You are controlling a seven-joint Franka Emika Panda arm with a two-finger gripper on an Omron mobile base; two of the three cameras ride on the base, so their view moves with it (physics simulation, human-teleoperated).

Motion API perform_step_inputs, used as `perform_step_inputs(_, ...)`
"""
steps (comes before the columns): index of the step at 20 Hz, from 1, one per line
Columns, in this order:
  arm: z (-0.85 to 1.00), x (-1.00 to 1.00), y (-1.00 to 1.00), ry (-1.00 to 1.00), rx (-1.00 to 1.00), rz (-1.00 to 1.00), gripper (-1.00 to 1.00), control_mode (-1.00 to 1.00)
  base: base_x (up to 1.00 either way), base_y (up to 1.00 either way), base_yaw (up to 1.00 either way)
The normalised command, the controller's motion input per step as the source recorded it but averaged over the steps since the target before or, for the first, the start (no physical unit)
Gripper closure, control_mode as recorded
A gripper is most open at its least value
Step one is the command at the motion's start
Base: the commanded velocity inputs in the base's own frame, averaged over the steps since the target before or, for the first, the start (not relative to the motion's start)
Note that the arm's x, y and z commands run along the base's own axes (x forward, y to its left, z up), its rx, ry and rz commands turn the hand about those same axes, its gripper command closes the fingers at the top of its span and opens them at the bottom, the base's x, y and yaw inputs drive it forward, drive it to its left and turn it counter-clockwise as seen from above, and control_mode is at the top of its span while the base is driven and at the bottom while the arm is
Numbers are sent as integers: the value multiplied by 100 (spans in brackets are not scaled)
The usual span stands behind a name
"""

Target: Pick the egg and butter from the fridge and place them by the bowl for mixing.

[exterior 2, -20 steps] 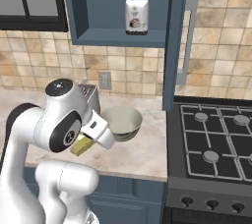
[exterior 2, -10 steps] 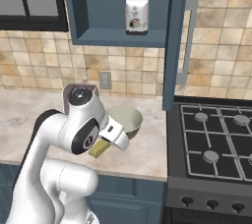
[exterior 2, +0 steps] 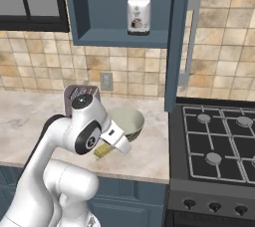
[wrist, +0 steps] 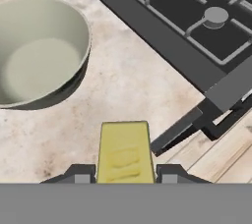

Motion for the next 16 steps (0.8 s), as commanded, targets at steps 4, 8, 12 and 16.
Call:
perform_step_inputs(4,0,14,-21,0,0,-11,100,-100,0,0,0)
perform_step_inputs(8,-1,11,-36,0,2,0,100,-100,0,0,0)
perform_step_inputs(12,0,-4,-37,0,5,0,100,-100,0,0,0)
perform_step_inputs(16,-9,13,-37,0,0,0,100,-100,0,0,0)
